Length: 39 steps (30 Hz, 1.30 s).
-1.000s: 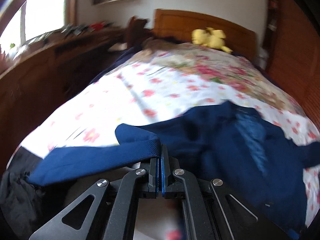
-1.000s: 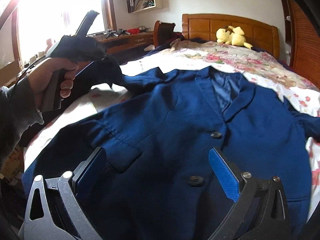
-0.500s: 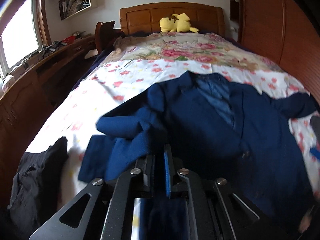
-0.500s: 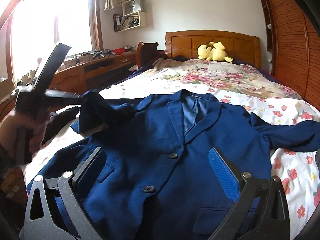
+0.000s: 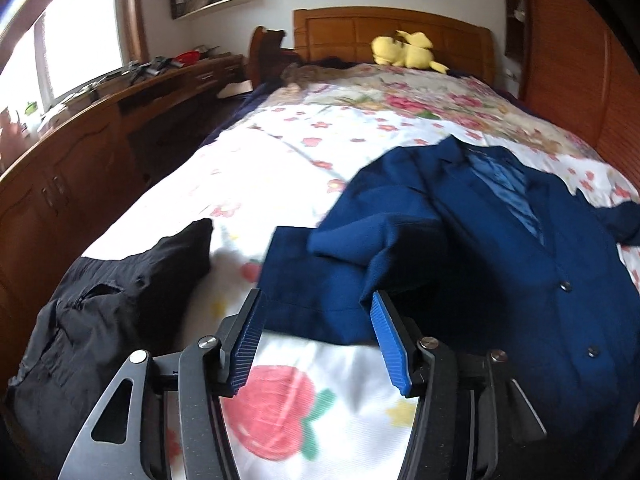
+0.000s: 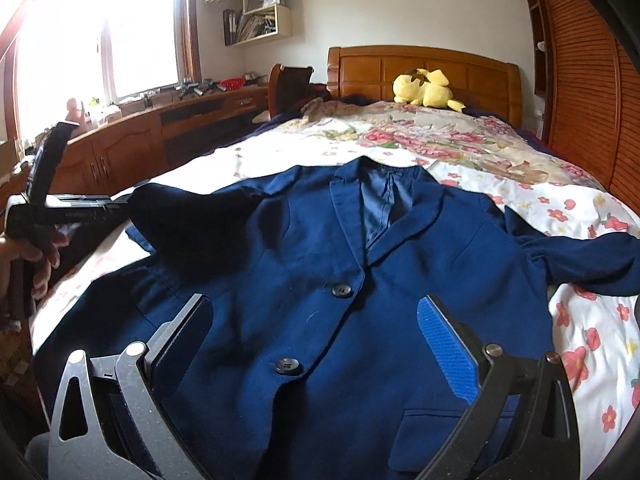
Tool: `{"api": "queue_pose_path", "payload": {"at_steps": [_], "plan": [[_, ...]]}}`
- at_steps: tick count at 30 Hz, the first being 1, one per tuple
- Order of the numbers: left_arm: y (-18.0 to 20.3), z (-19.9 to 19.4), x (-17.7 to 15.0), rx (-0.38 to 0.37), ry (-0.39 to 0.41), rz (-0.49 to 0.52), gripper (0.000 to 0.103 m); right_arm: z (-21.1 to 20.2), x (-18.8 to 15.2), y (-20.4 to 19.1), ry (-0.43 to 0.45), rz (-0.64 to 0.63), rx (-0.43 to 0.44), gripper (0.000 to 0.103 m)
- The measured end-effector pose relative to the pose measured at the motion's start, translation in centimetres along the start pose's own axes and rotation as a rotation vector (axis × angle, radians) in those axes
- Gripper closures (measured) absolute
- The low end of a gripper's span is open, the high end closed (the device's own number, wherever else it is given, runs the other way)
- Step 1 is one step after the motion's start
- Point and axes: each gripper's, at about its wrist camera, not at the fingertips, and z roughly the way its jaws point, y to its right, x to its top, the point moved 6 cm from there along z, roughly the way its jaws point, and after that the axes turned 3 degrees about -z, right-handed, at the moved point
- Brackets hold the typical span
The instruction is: Fold large clothes
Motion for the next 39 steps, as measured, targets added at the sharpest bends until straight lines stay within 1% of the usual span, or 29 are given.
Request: {"api": "queue_pose_path", "payload": {"at_steps": [4, 7, 9, 13, 17, 22, 25, 26, 27, 29, 30, 31, 33, 36, 39], "plan": [[-1.3, 1.2, -0.6, 0.011, 0.006, -0.025, 0.047, 1.3, -1.0, -0.2, -0.030, -0.008, -0.001, 0.000], [-2.5, 0.4, -0.8, 0.018, 0.057, -0.072, 0.047, 2.1, -1.5, -0.3, -0.049, -0.011, 0.002, 0.000], [-3.2, 0.3, -0.9, 0.023, 0.073, -0.089, 0.047, 2.4, -1.7, -0.3, -0.056, -0.009, 0.004, 0.000], [-3.5, 2.1, -1.4, 0.044, 0.024, -0.082, 0.047, 2.7, -2.0, -0.4, -0.068, -0.006, 0.008, 0.000], [-3.0, 4.3, -2.0, 0.013, -0.036, -0.112, 0.047, 2.9, -2.1, -0.4, -0.074, -0.001, 0.009, 0.000], [-2.3, 7.6, -2.4, 0.013, -0.121, -0.140, 0.047, 3.1, -2.2, -0.5, -0.082, -0.003, 0.008, 0.000], [-2.1, 8.4, -2.0, 0.011, -0.135, -0.152, 0.047, 3.3, -2.2, -0.5, -0.085, 0.001, 0.011, 0.000], [-2.0, 8.6, -1.9, 0.014, -0.134, -0.145, 0.056, 3.3, -2.2, -0.5, -0.086, 0.002, 0.012, 0.000], [-1.9, 8.5, -1.7, 0.017, -0.135, -0.131, 0.067, 3.4, -2.3, -0.5, -0.088, 0.003, 0.013, 0.000], [-2.0, 8.3, -1.2, 0.002, -0.147, -0.119, 0.093, 3.4, -2.3, -0.5, -0.089, 0.002, 0.014, 0.000], [-1.9, 8.2, -1.2, -0.015, -0.153, -0.123, 0.093, 3.4, -2.3, -0.5, -0.089, 0.002, 0.015, 0.000], [-1.6, 7.7, -0.8, 0.006, -0.140, -0.113, 0.094, 3.4, -2.3, -0.5, -0.088, 0.001, 0.017, 0.000], [-0.7, 6.4, 0.8, 0.024, -0.096, -0.083, 0.094, 3.3, -2.2, -0.5, -0.085, 0.000, 0.016, 0.000], [1.3, 3.8, 3.3, 0.002, -0.040, -0.064, 0.094, 2.6, -1.9, -0.4, -0.067, -0.006, 0.009, 0.000], [4.0, 0.2, 5.9, -0.019, 0.027, -0.032, 0.094, 1.3, -1.6, 0.1, -0.046, -0.007, -0.007, 0.000]]}}
